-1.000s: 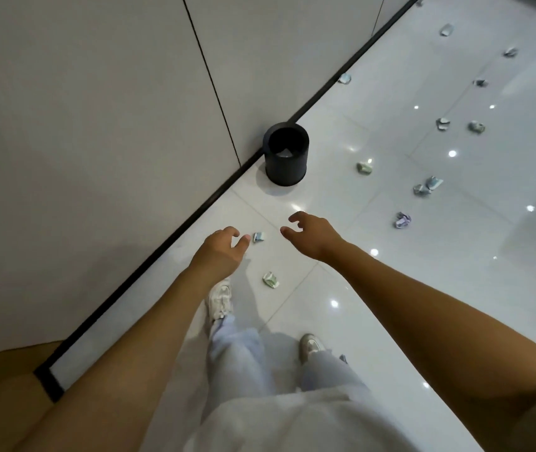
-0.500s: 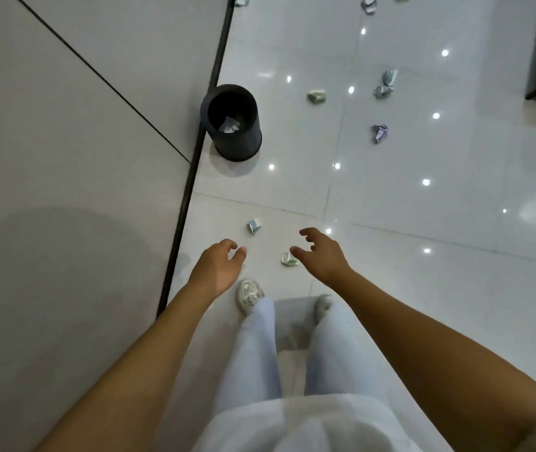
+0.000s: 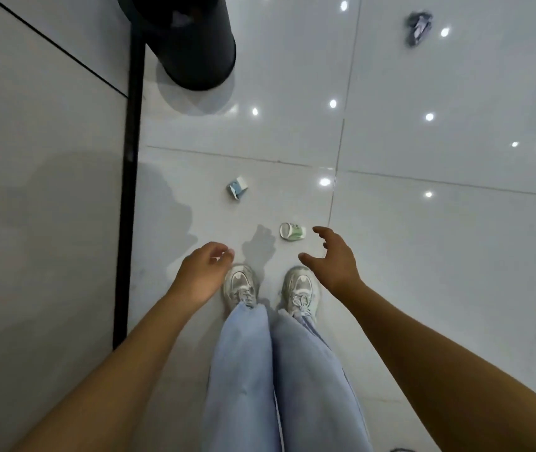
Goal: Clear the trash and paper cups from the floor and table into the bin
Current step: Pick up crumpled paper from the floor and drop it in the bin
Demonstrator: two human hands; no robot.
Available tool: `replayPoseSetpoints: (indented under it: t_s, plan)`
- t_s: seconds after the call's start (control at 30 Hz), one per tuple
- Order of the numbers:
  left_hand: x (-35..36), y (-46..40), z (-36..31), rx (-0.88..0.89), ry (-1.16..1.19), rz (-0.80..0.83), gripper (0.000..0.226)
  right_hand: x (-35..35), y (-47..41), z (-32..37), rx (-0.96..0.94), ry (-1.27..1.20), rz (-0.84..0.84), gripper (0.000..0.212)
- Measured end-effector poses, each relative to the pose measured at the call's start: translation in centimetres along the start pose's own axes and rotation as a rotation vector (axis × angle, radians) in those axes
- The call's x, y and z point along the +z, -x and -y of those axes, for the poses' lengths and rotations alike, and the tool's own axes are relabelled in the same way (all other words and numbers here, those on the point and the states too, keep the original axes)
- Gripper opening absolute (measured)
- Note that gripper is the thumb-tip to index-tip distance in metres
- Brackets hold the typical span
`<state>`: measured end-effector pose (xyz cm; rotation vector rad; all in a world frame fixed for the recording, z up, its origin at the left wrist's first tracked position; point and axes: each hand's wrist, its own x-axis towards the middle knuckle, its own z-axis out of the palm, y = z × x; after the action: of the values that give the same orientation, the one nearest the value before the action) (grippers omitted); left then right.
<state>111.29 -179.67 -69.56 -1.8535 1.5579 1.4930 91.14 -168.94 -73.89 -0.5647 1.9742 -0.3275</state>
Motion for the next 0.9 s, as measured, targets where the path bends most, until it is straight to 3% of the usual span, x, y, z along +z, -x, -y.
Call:
replayPoseSetpoints:
  t_s: [0.27,0.57,0.73,0.9]
  plan:
    - [7.3,-14.4,9.1,-0.006,0.025,-0.012,0.015,10.4,-13.8,-11.2,0.004,0.091,0.001,0.071]
    - [12.3,-23.9,14.2,-0.092,0.217,0.031,0.009,16.7,-23.7,-17.5,-0.213,0.423,-0.027,0.077]
    - [14.4,-25.4,15.1,-0.120,0.291,0.062,0.010,18.6,-24.4,-18.7,-0.271,0.478,-0.176,0.058]
    - [14.9,-25.5,14.2,-0.130,0.391,0.129,0.031,19.1,-23.4,-16.8,-0.333,0.327,-0.152,0.042]
